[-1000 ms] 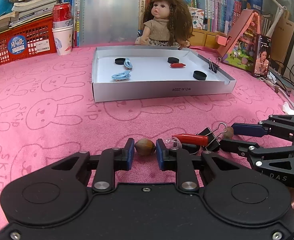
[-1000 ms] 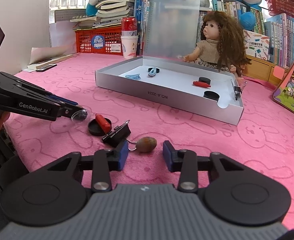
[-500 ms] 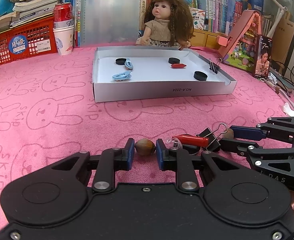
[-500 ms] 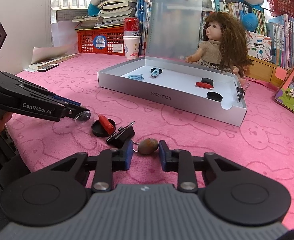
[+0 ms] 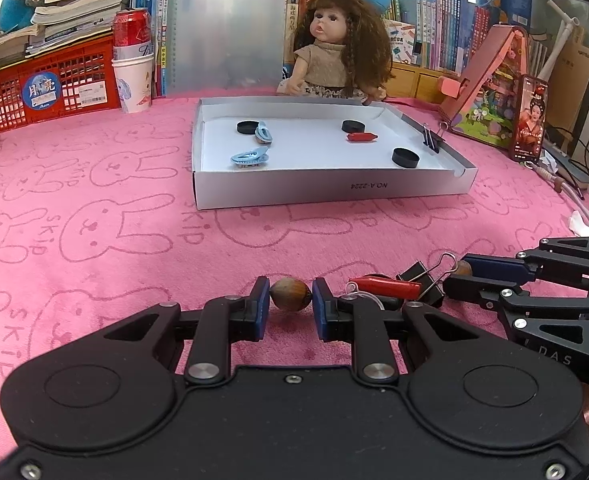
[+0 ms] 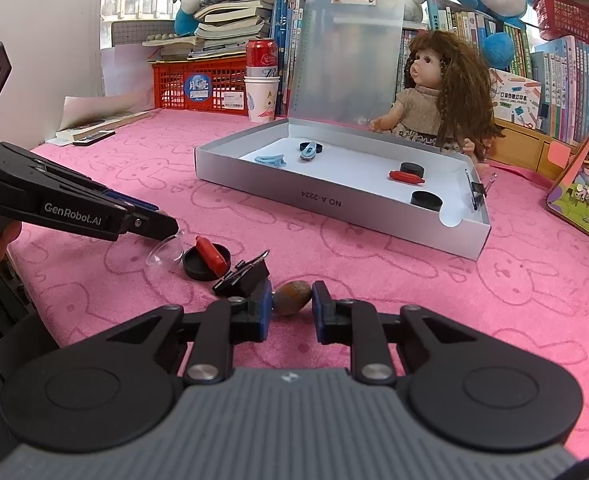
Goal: Organize rigid objects
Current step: 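Carry the nut in the left tool while the right tool carries its nut over the tray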
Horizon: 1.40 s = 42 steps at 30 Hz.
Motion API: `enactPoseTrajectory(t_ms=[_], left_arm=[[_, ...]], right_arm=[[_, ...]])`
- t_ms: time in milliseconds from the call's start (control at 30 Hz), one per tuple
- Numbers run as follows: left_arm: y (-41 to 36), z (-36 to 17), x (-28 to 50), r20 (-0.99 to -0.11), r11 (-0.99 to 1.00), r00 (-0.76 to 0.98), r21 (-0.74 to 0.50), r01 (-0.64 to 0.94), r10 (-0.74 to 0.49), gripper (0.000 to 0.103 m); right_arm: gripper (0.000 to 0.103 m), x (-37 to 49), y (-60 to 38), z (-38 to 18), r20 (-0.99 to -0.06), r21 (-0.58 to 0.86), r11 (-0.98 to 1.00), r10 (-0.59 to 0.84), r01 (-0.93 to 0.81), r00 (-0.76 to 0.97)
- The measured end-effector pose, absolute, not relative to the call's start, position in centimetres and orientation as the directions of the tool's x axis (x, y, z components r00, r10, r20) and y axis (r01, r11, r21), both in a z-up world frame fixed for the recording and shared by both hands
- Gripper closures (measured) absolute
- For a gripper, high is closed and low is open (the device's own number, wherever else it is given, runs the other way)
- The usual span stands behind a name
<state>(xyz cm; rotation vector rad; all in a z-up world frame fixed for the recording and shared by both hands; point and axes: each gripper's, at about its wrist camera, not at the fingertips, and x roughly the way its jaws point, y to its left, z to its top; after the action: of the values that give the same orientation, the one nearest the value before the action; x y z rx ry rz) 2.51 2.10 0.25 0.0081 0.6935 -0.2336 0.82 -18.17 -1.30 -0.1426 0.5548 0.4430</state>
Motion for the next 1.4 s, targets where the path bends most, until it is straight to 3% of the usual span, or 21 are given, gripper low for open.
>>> enactPoseTrajectory(t_ms=[567, 1400], left_arm=[[1.7, 1.8, 3.9, -0.603, 0.978, 0.774, -0.053, 0.204, -0.194, 0.082], [2.1, 4.8, 9.8, -0.543, 0.984, 0.821, -0.06, 0.17, -0.175, 0.082]], right_arm=[[0.078, 3.2, -19.2, -0.2, -0.561, -0.006, 0.954, 0.245, -0.3, 0.791], [0.078, 7.8, -21.2, 2.9, -0.539, -0.002, 0.977, 0.177, -0.211, 0.824]])
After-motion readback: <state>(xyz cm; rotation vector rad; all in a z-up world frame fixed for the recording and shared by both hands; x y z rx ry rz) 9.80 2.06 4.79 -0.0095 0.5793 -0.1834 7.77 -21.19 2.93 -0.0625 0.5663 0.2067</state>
